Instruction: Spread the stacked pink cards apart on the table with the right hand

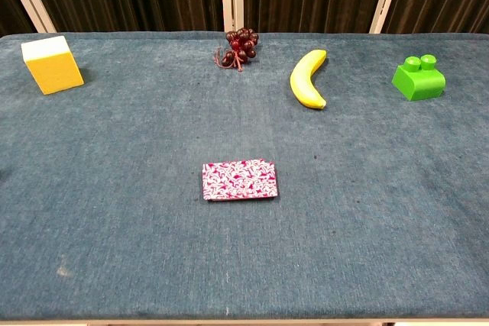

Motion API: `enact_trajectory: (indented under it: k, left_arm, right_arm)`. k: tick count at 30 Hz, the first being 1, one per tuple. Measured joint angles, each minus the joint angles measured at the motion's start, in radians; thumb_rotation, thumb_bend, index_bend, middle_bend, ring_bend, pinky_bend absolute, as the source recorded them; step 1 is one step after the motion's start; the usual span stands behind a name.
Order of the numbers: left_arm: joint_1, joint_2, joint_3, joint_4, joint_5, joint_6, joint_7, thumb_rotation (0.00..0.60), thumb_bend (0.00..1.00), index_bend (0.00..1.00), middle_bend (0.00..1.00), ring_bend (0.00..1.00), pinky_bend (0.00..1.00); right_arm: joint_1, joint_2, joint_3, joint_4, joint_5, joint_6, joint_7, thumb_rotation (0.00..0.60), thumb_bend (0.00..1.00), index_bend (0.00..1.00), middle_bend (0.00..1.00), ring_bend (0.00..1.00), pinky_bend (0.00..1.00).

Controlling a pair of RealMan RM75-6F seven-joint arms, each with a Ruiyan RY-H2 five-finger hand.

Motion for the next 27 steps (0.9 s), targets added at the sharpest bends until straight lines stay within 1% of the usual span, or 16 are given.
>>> enact_trajectory:
  k: [8, 12, 14, 16, 20, 23, 26, 27]
  left_arm:
    - [-0.002, -0.001, 0.002, -0.004, 0.002, -0.010, 0.006, 0.600, 0.05, 0.09, 0.06, 0.00, 0.01]
    - [-0.004, -0.006, 0.001, -0.004, 0.010, -0.009, 0.005, 0.600, 0.05, 0.09, 0.06, 0.00, 0.01]
    - [-0.007, -0.006, 0.001, -0.004, 0.016, -0.010, 0.005, 0.600, 0.05, 0.09, 0.06, 0.00, 0.01]
    - [-0.008, -0.006, 0.002, -0.002, 0.022, -0.010, 0.005, 0.600, 0.05, 0.09, 0.06, 0.00, 0.01]
    - [-0.008, -0.005, 0.003, 0.000, 0.029, -0.005, 0.002, 0.600, 0.05, 0.09, 0.06, 0.00, 0.01]
    - [-0.006, -0.005, 0.004, 0.003, 0.029, -0.005, -0.002, 0.600, 0.05, 0.09, 0.06, 0.00, 0.01]
    - [-0.005, -0.005, 0.004, 0.009, 0.028, -0.004, -0.010, 0.600, 0.05, 0.09, 0.06, 0.00, 0.01]
    - [-0.005, -0.006, 0.004, 0.011, 0.028, -0.005, -0.011, 0.600, 0.05, 0.09, 0.06, 0.00, 0.01]
  right_arm:
    - [0.023, 0.001, -0.006, -0.035, 0.000, -0.043, -0.006, 0.600, 0.35, 0.00, 0.04, 0.00, 0.00]
    - [0.053, -0.018, -0.010, -0.095, -0.030, -0.076, -0.013, 0.600, 0.35, 0.01, 0.04, 0.00, 0.06]
    - [0.075, -0.034, -0.010, -0.125, -0.039, -0.106, -0.028, 0.600, 0.35, 0.03, 0.04, 0.00, 0.07]
    - [0.104, -0.061, -0.007, -0.162, -0.039, -0.152, -0.063, 0.600, 0.35, 0.08, 0.05, 0.00, 0.07]
    - [0.161, -0.138, 0.011, -0.215, 0.003, -0.233, -0.175, 0.600, 0.34, 0.18, 0.06, 0.00, 0.07]
    - [0.202, -0.212, 0.033, -0.233, 0.070, -0.276, -0.298, 0.600, 0.34, 0.25, 0.06, 0.00, 0.07]
    - [0.250, -0.305, 0.056, -0.234, 0.173, -0.315, -0.442, 0.600, 0.34, 0.28, 0.06, 0.00, 0.07]
    - [0.272, -0.346, 0.066, -0.229, 0.224, -0.329, -0.502, 0.600, 0.34, 0.29, 0.06, 0.00, 0.07]
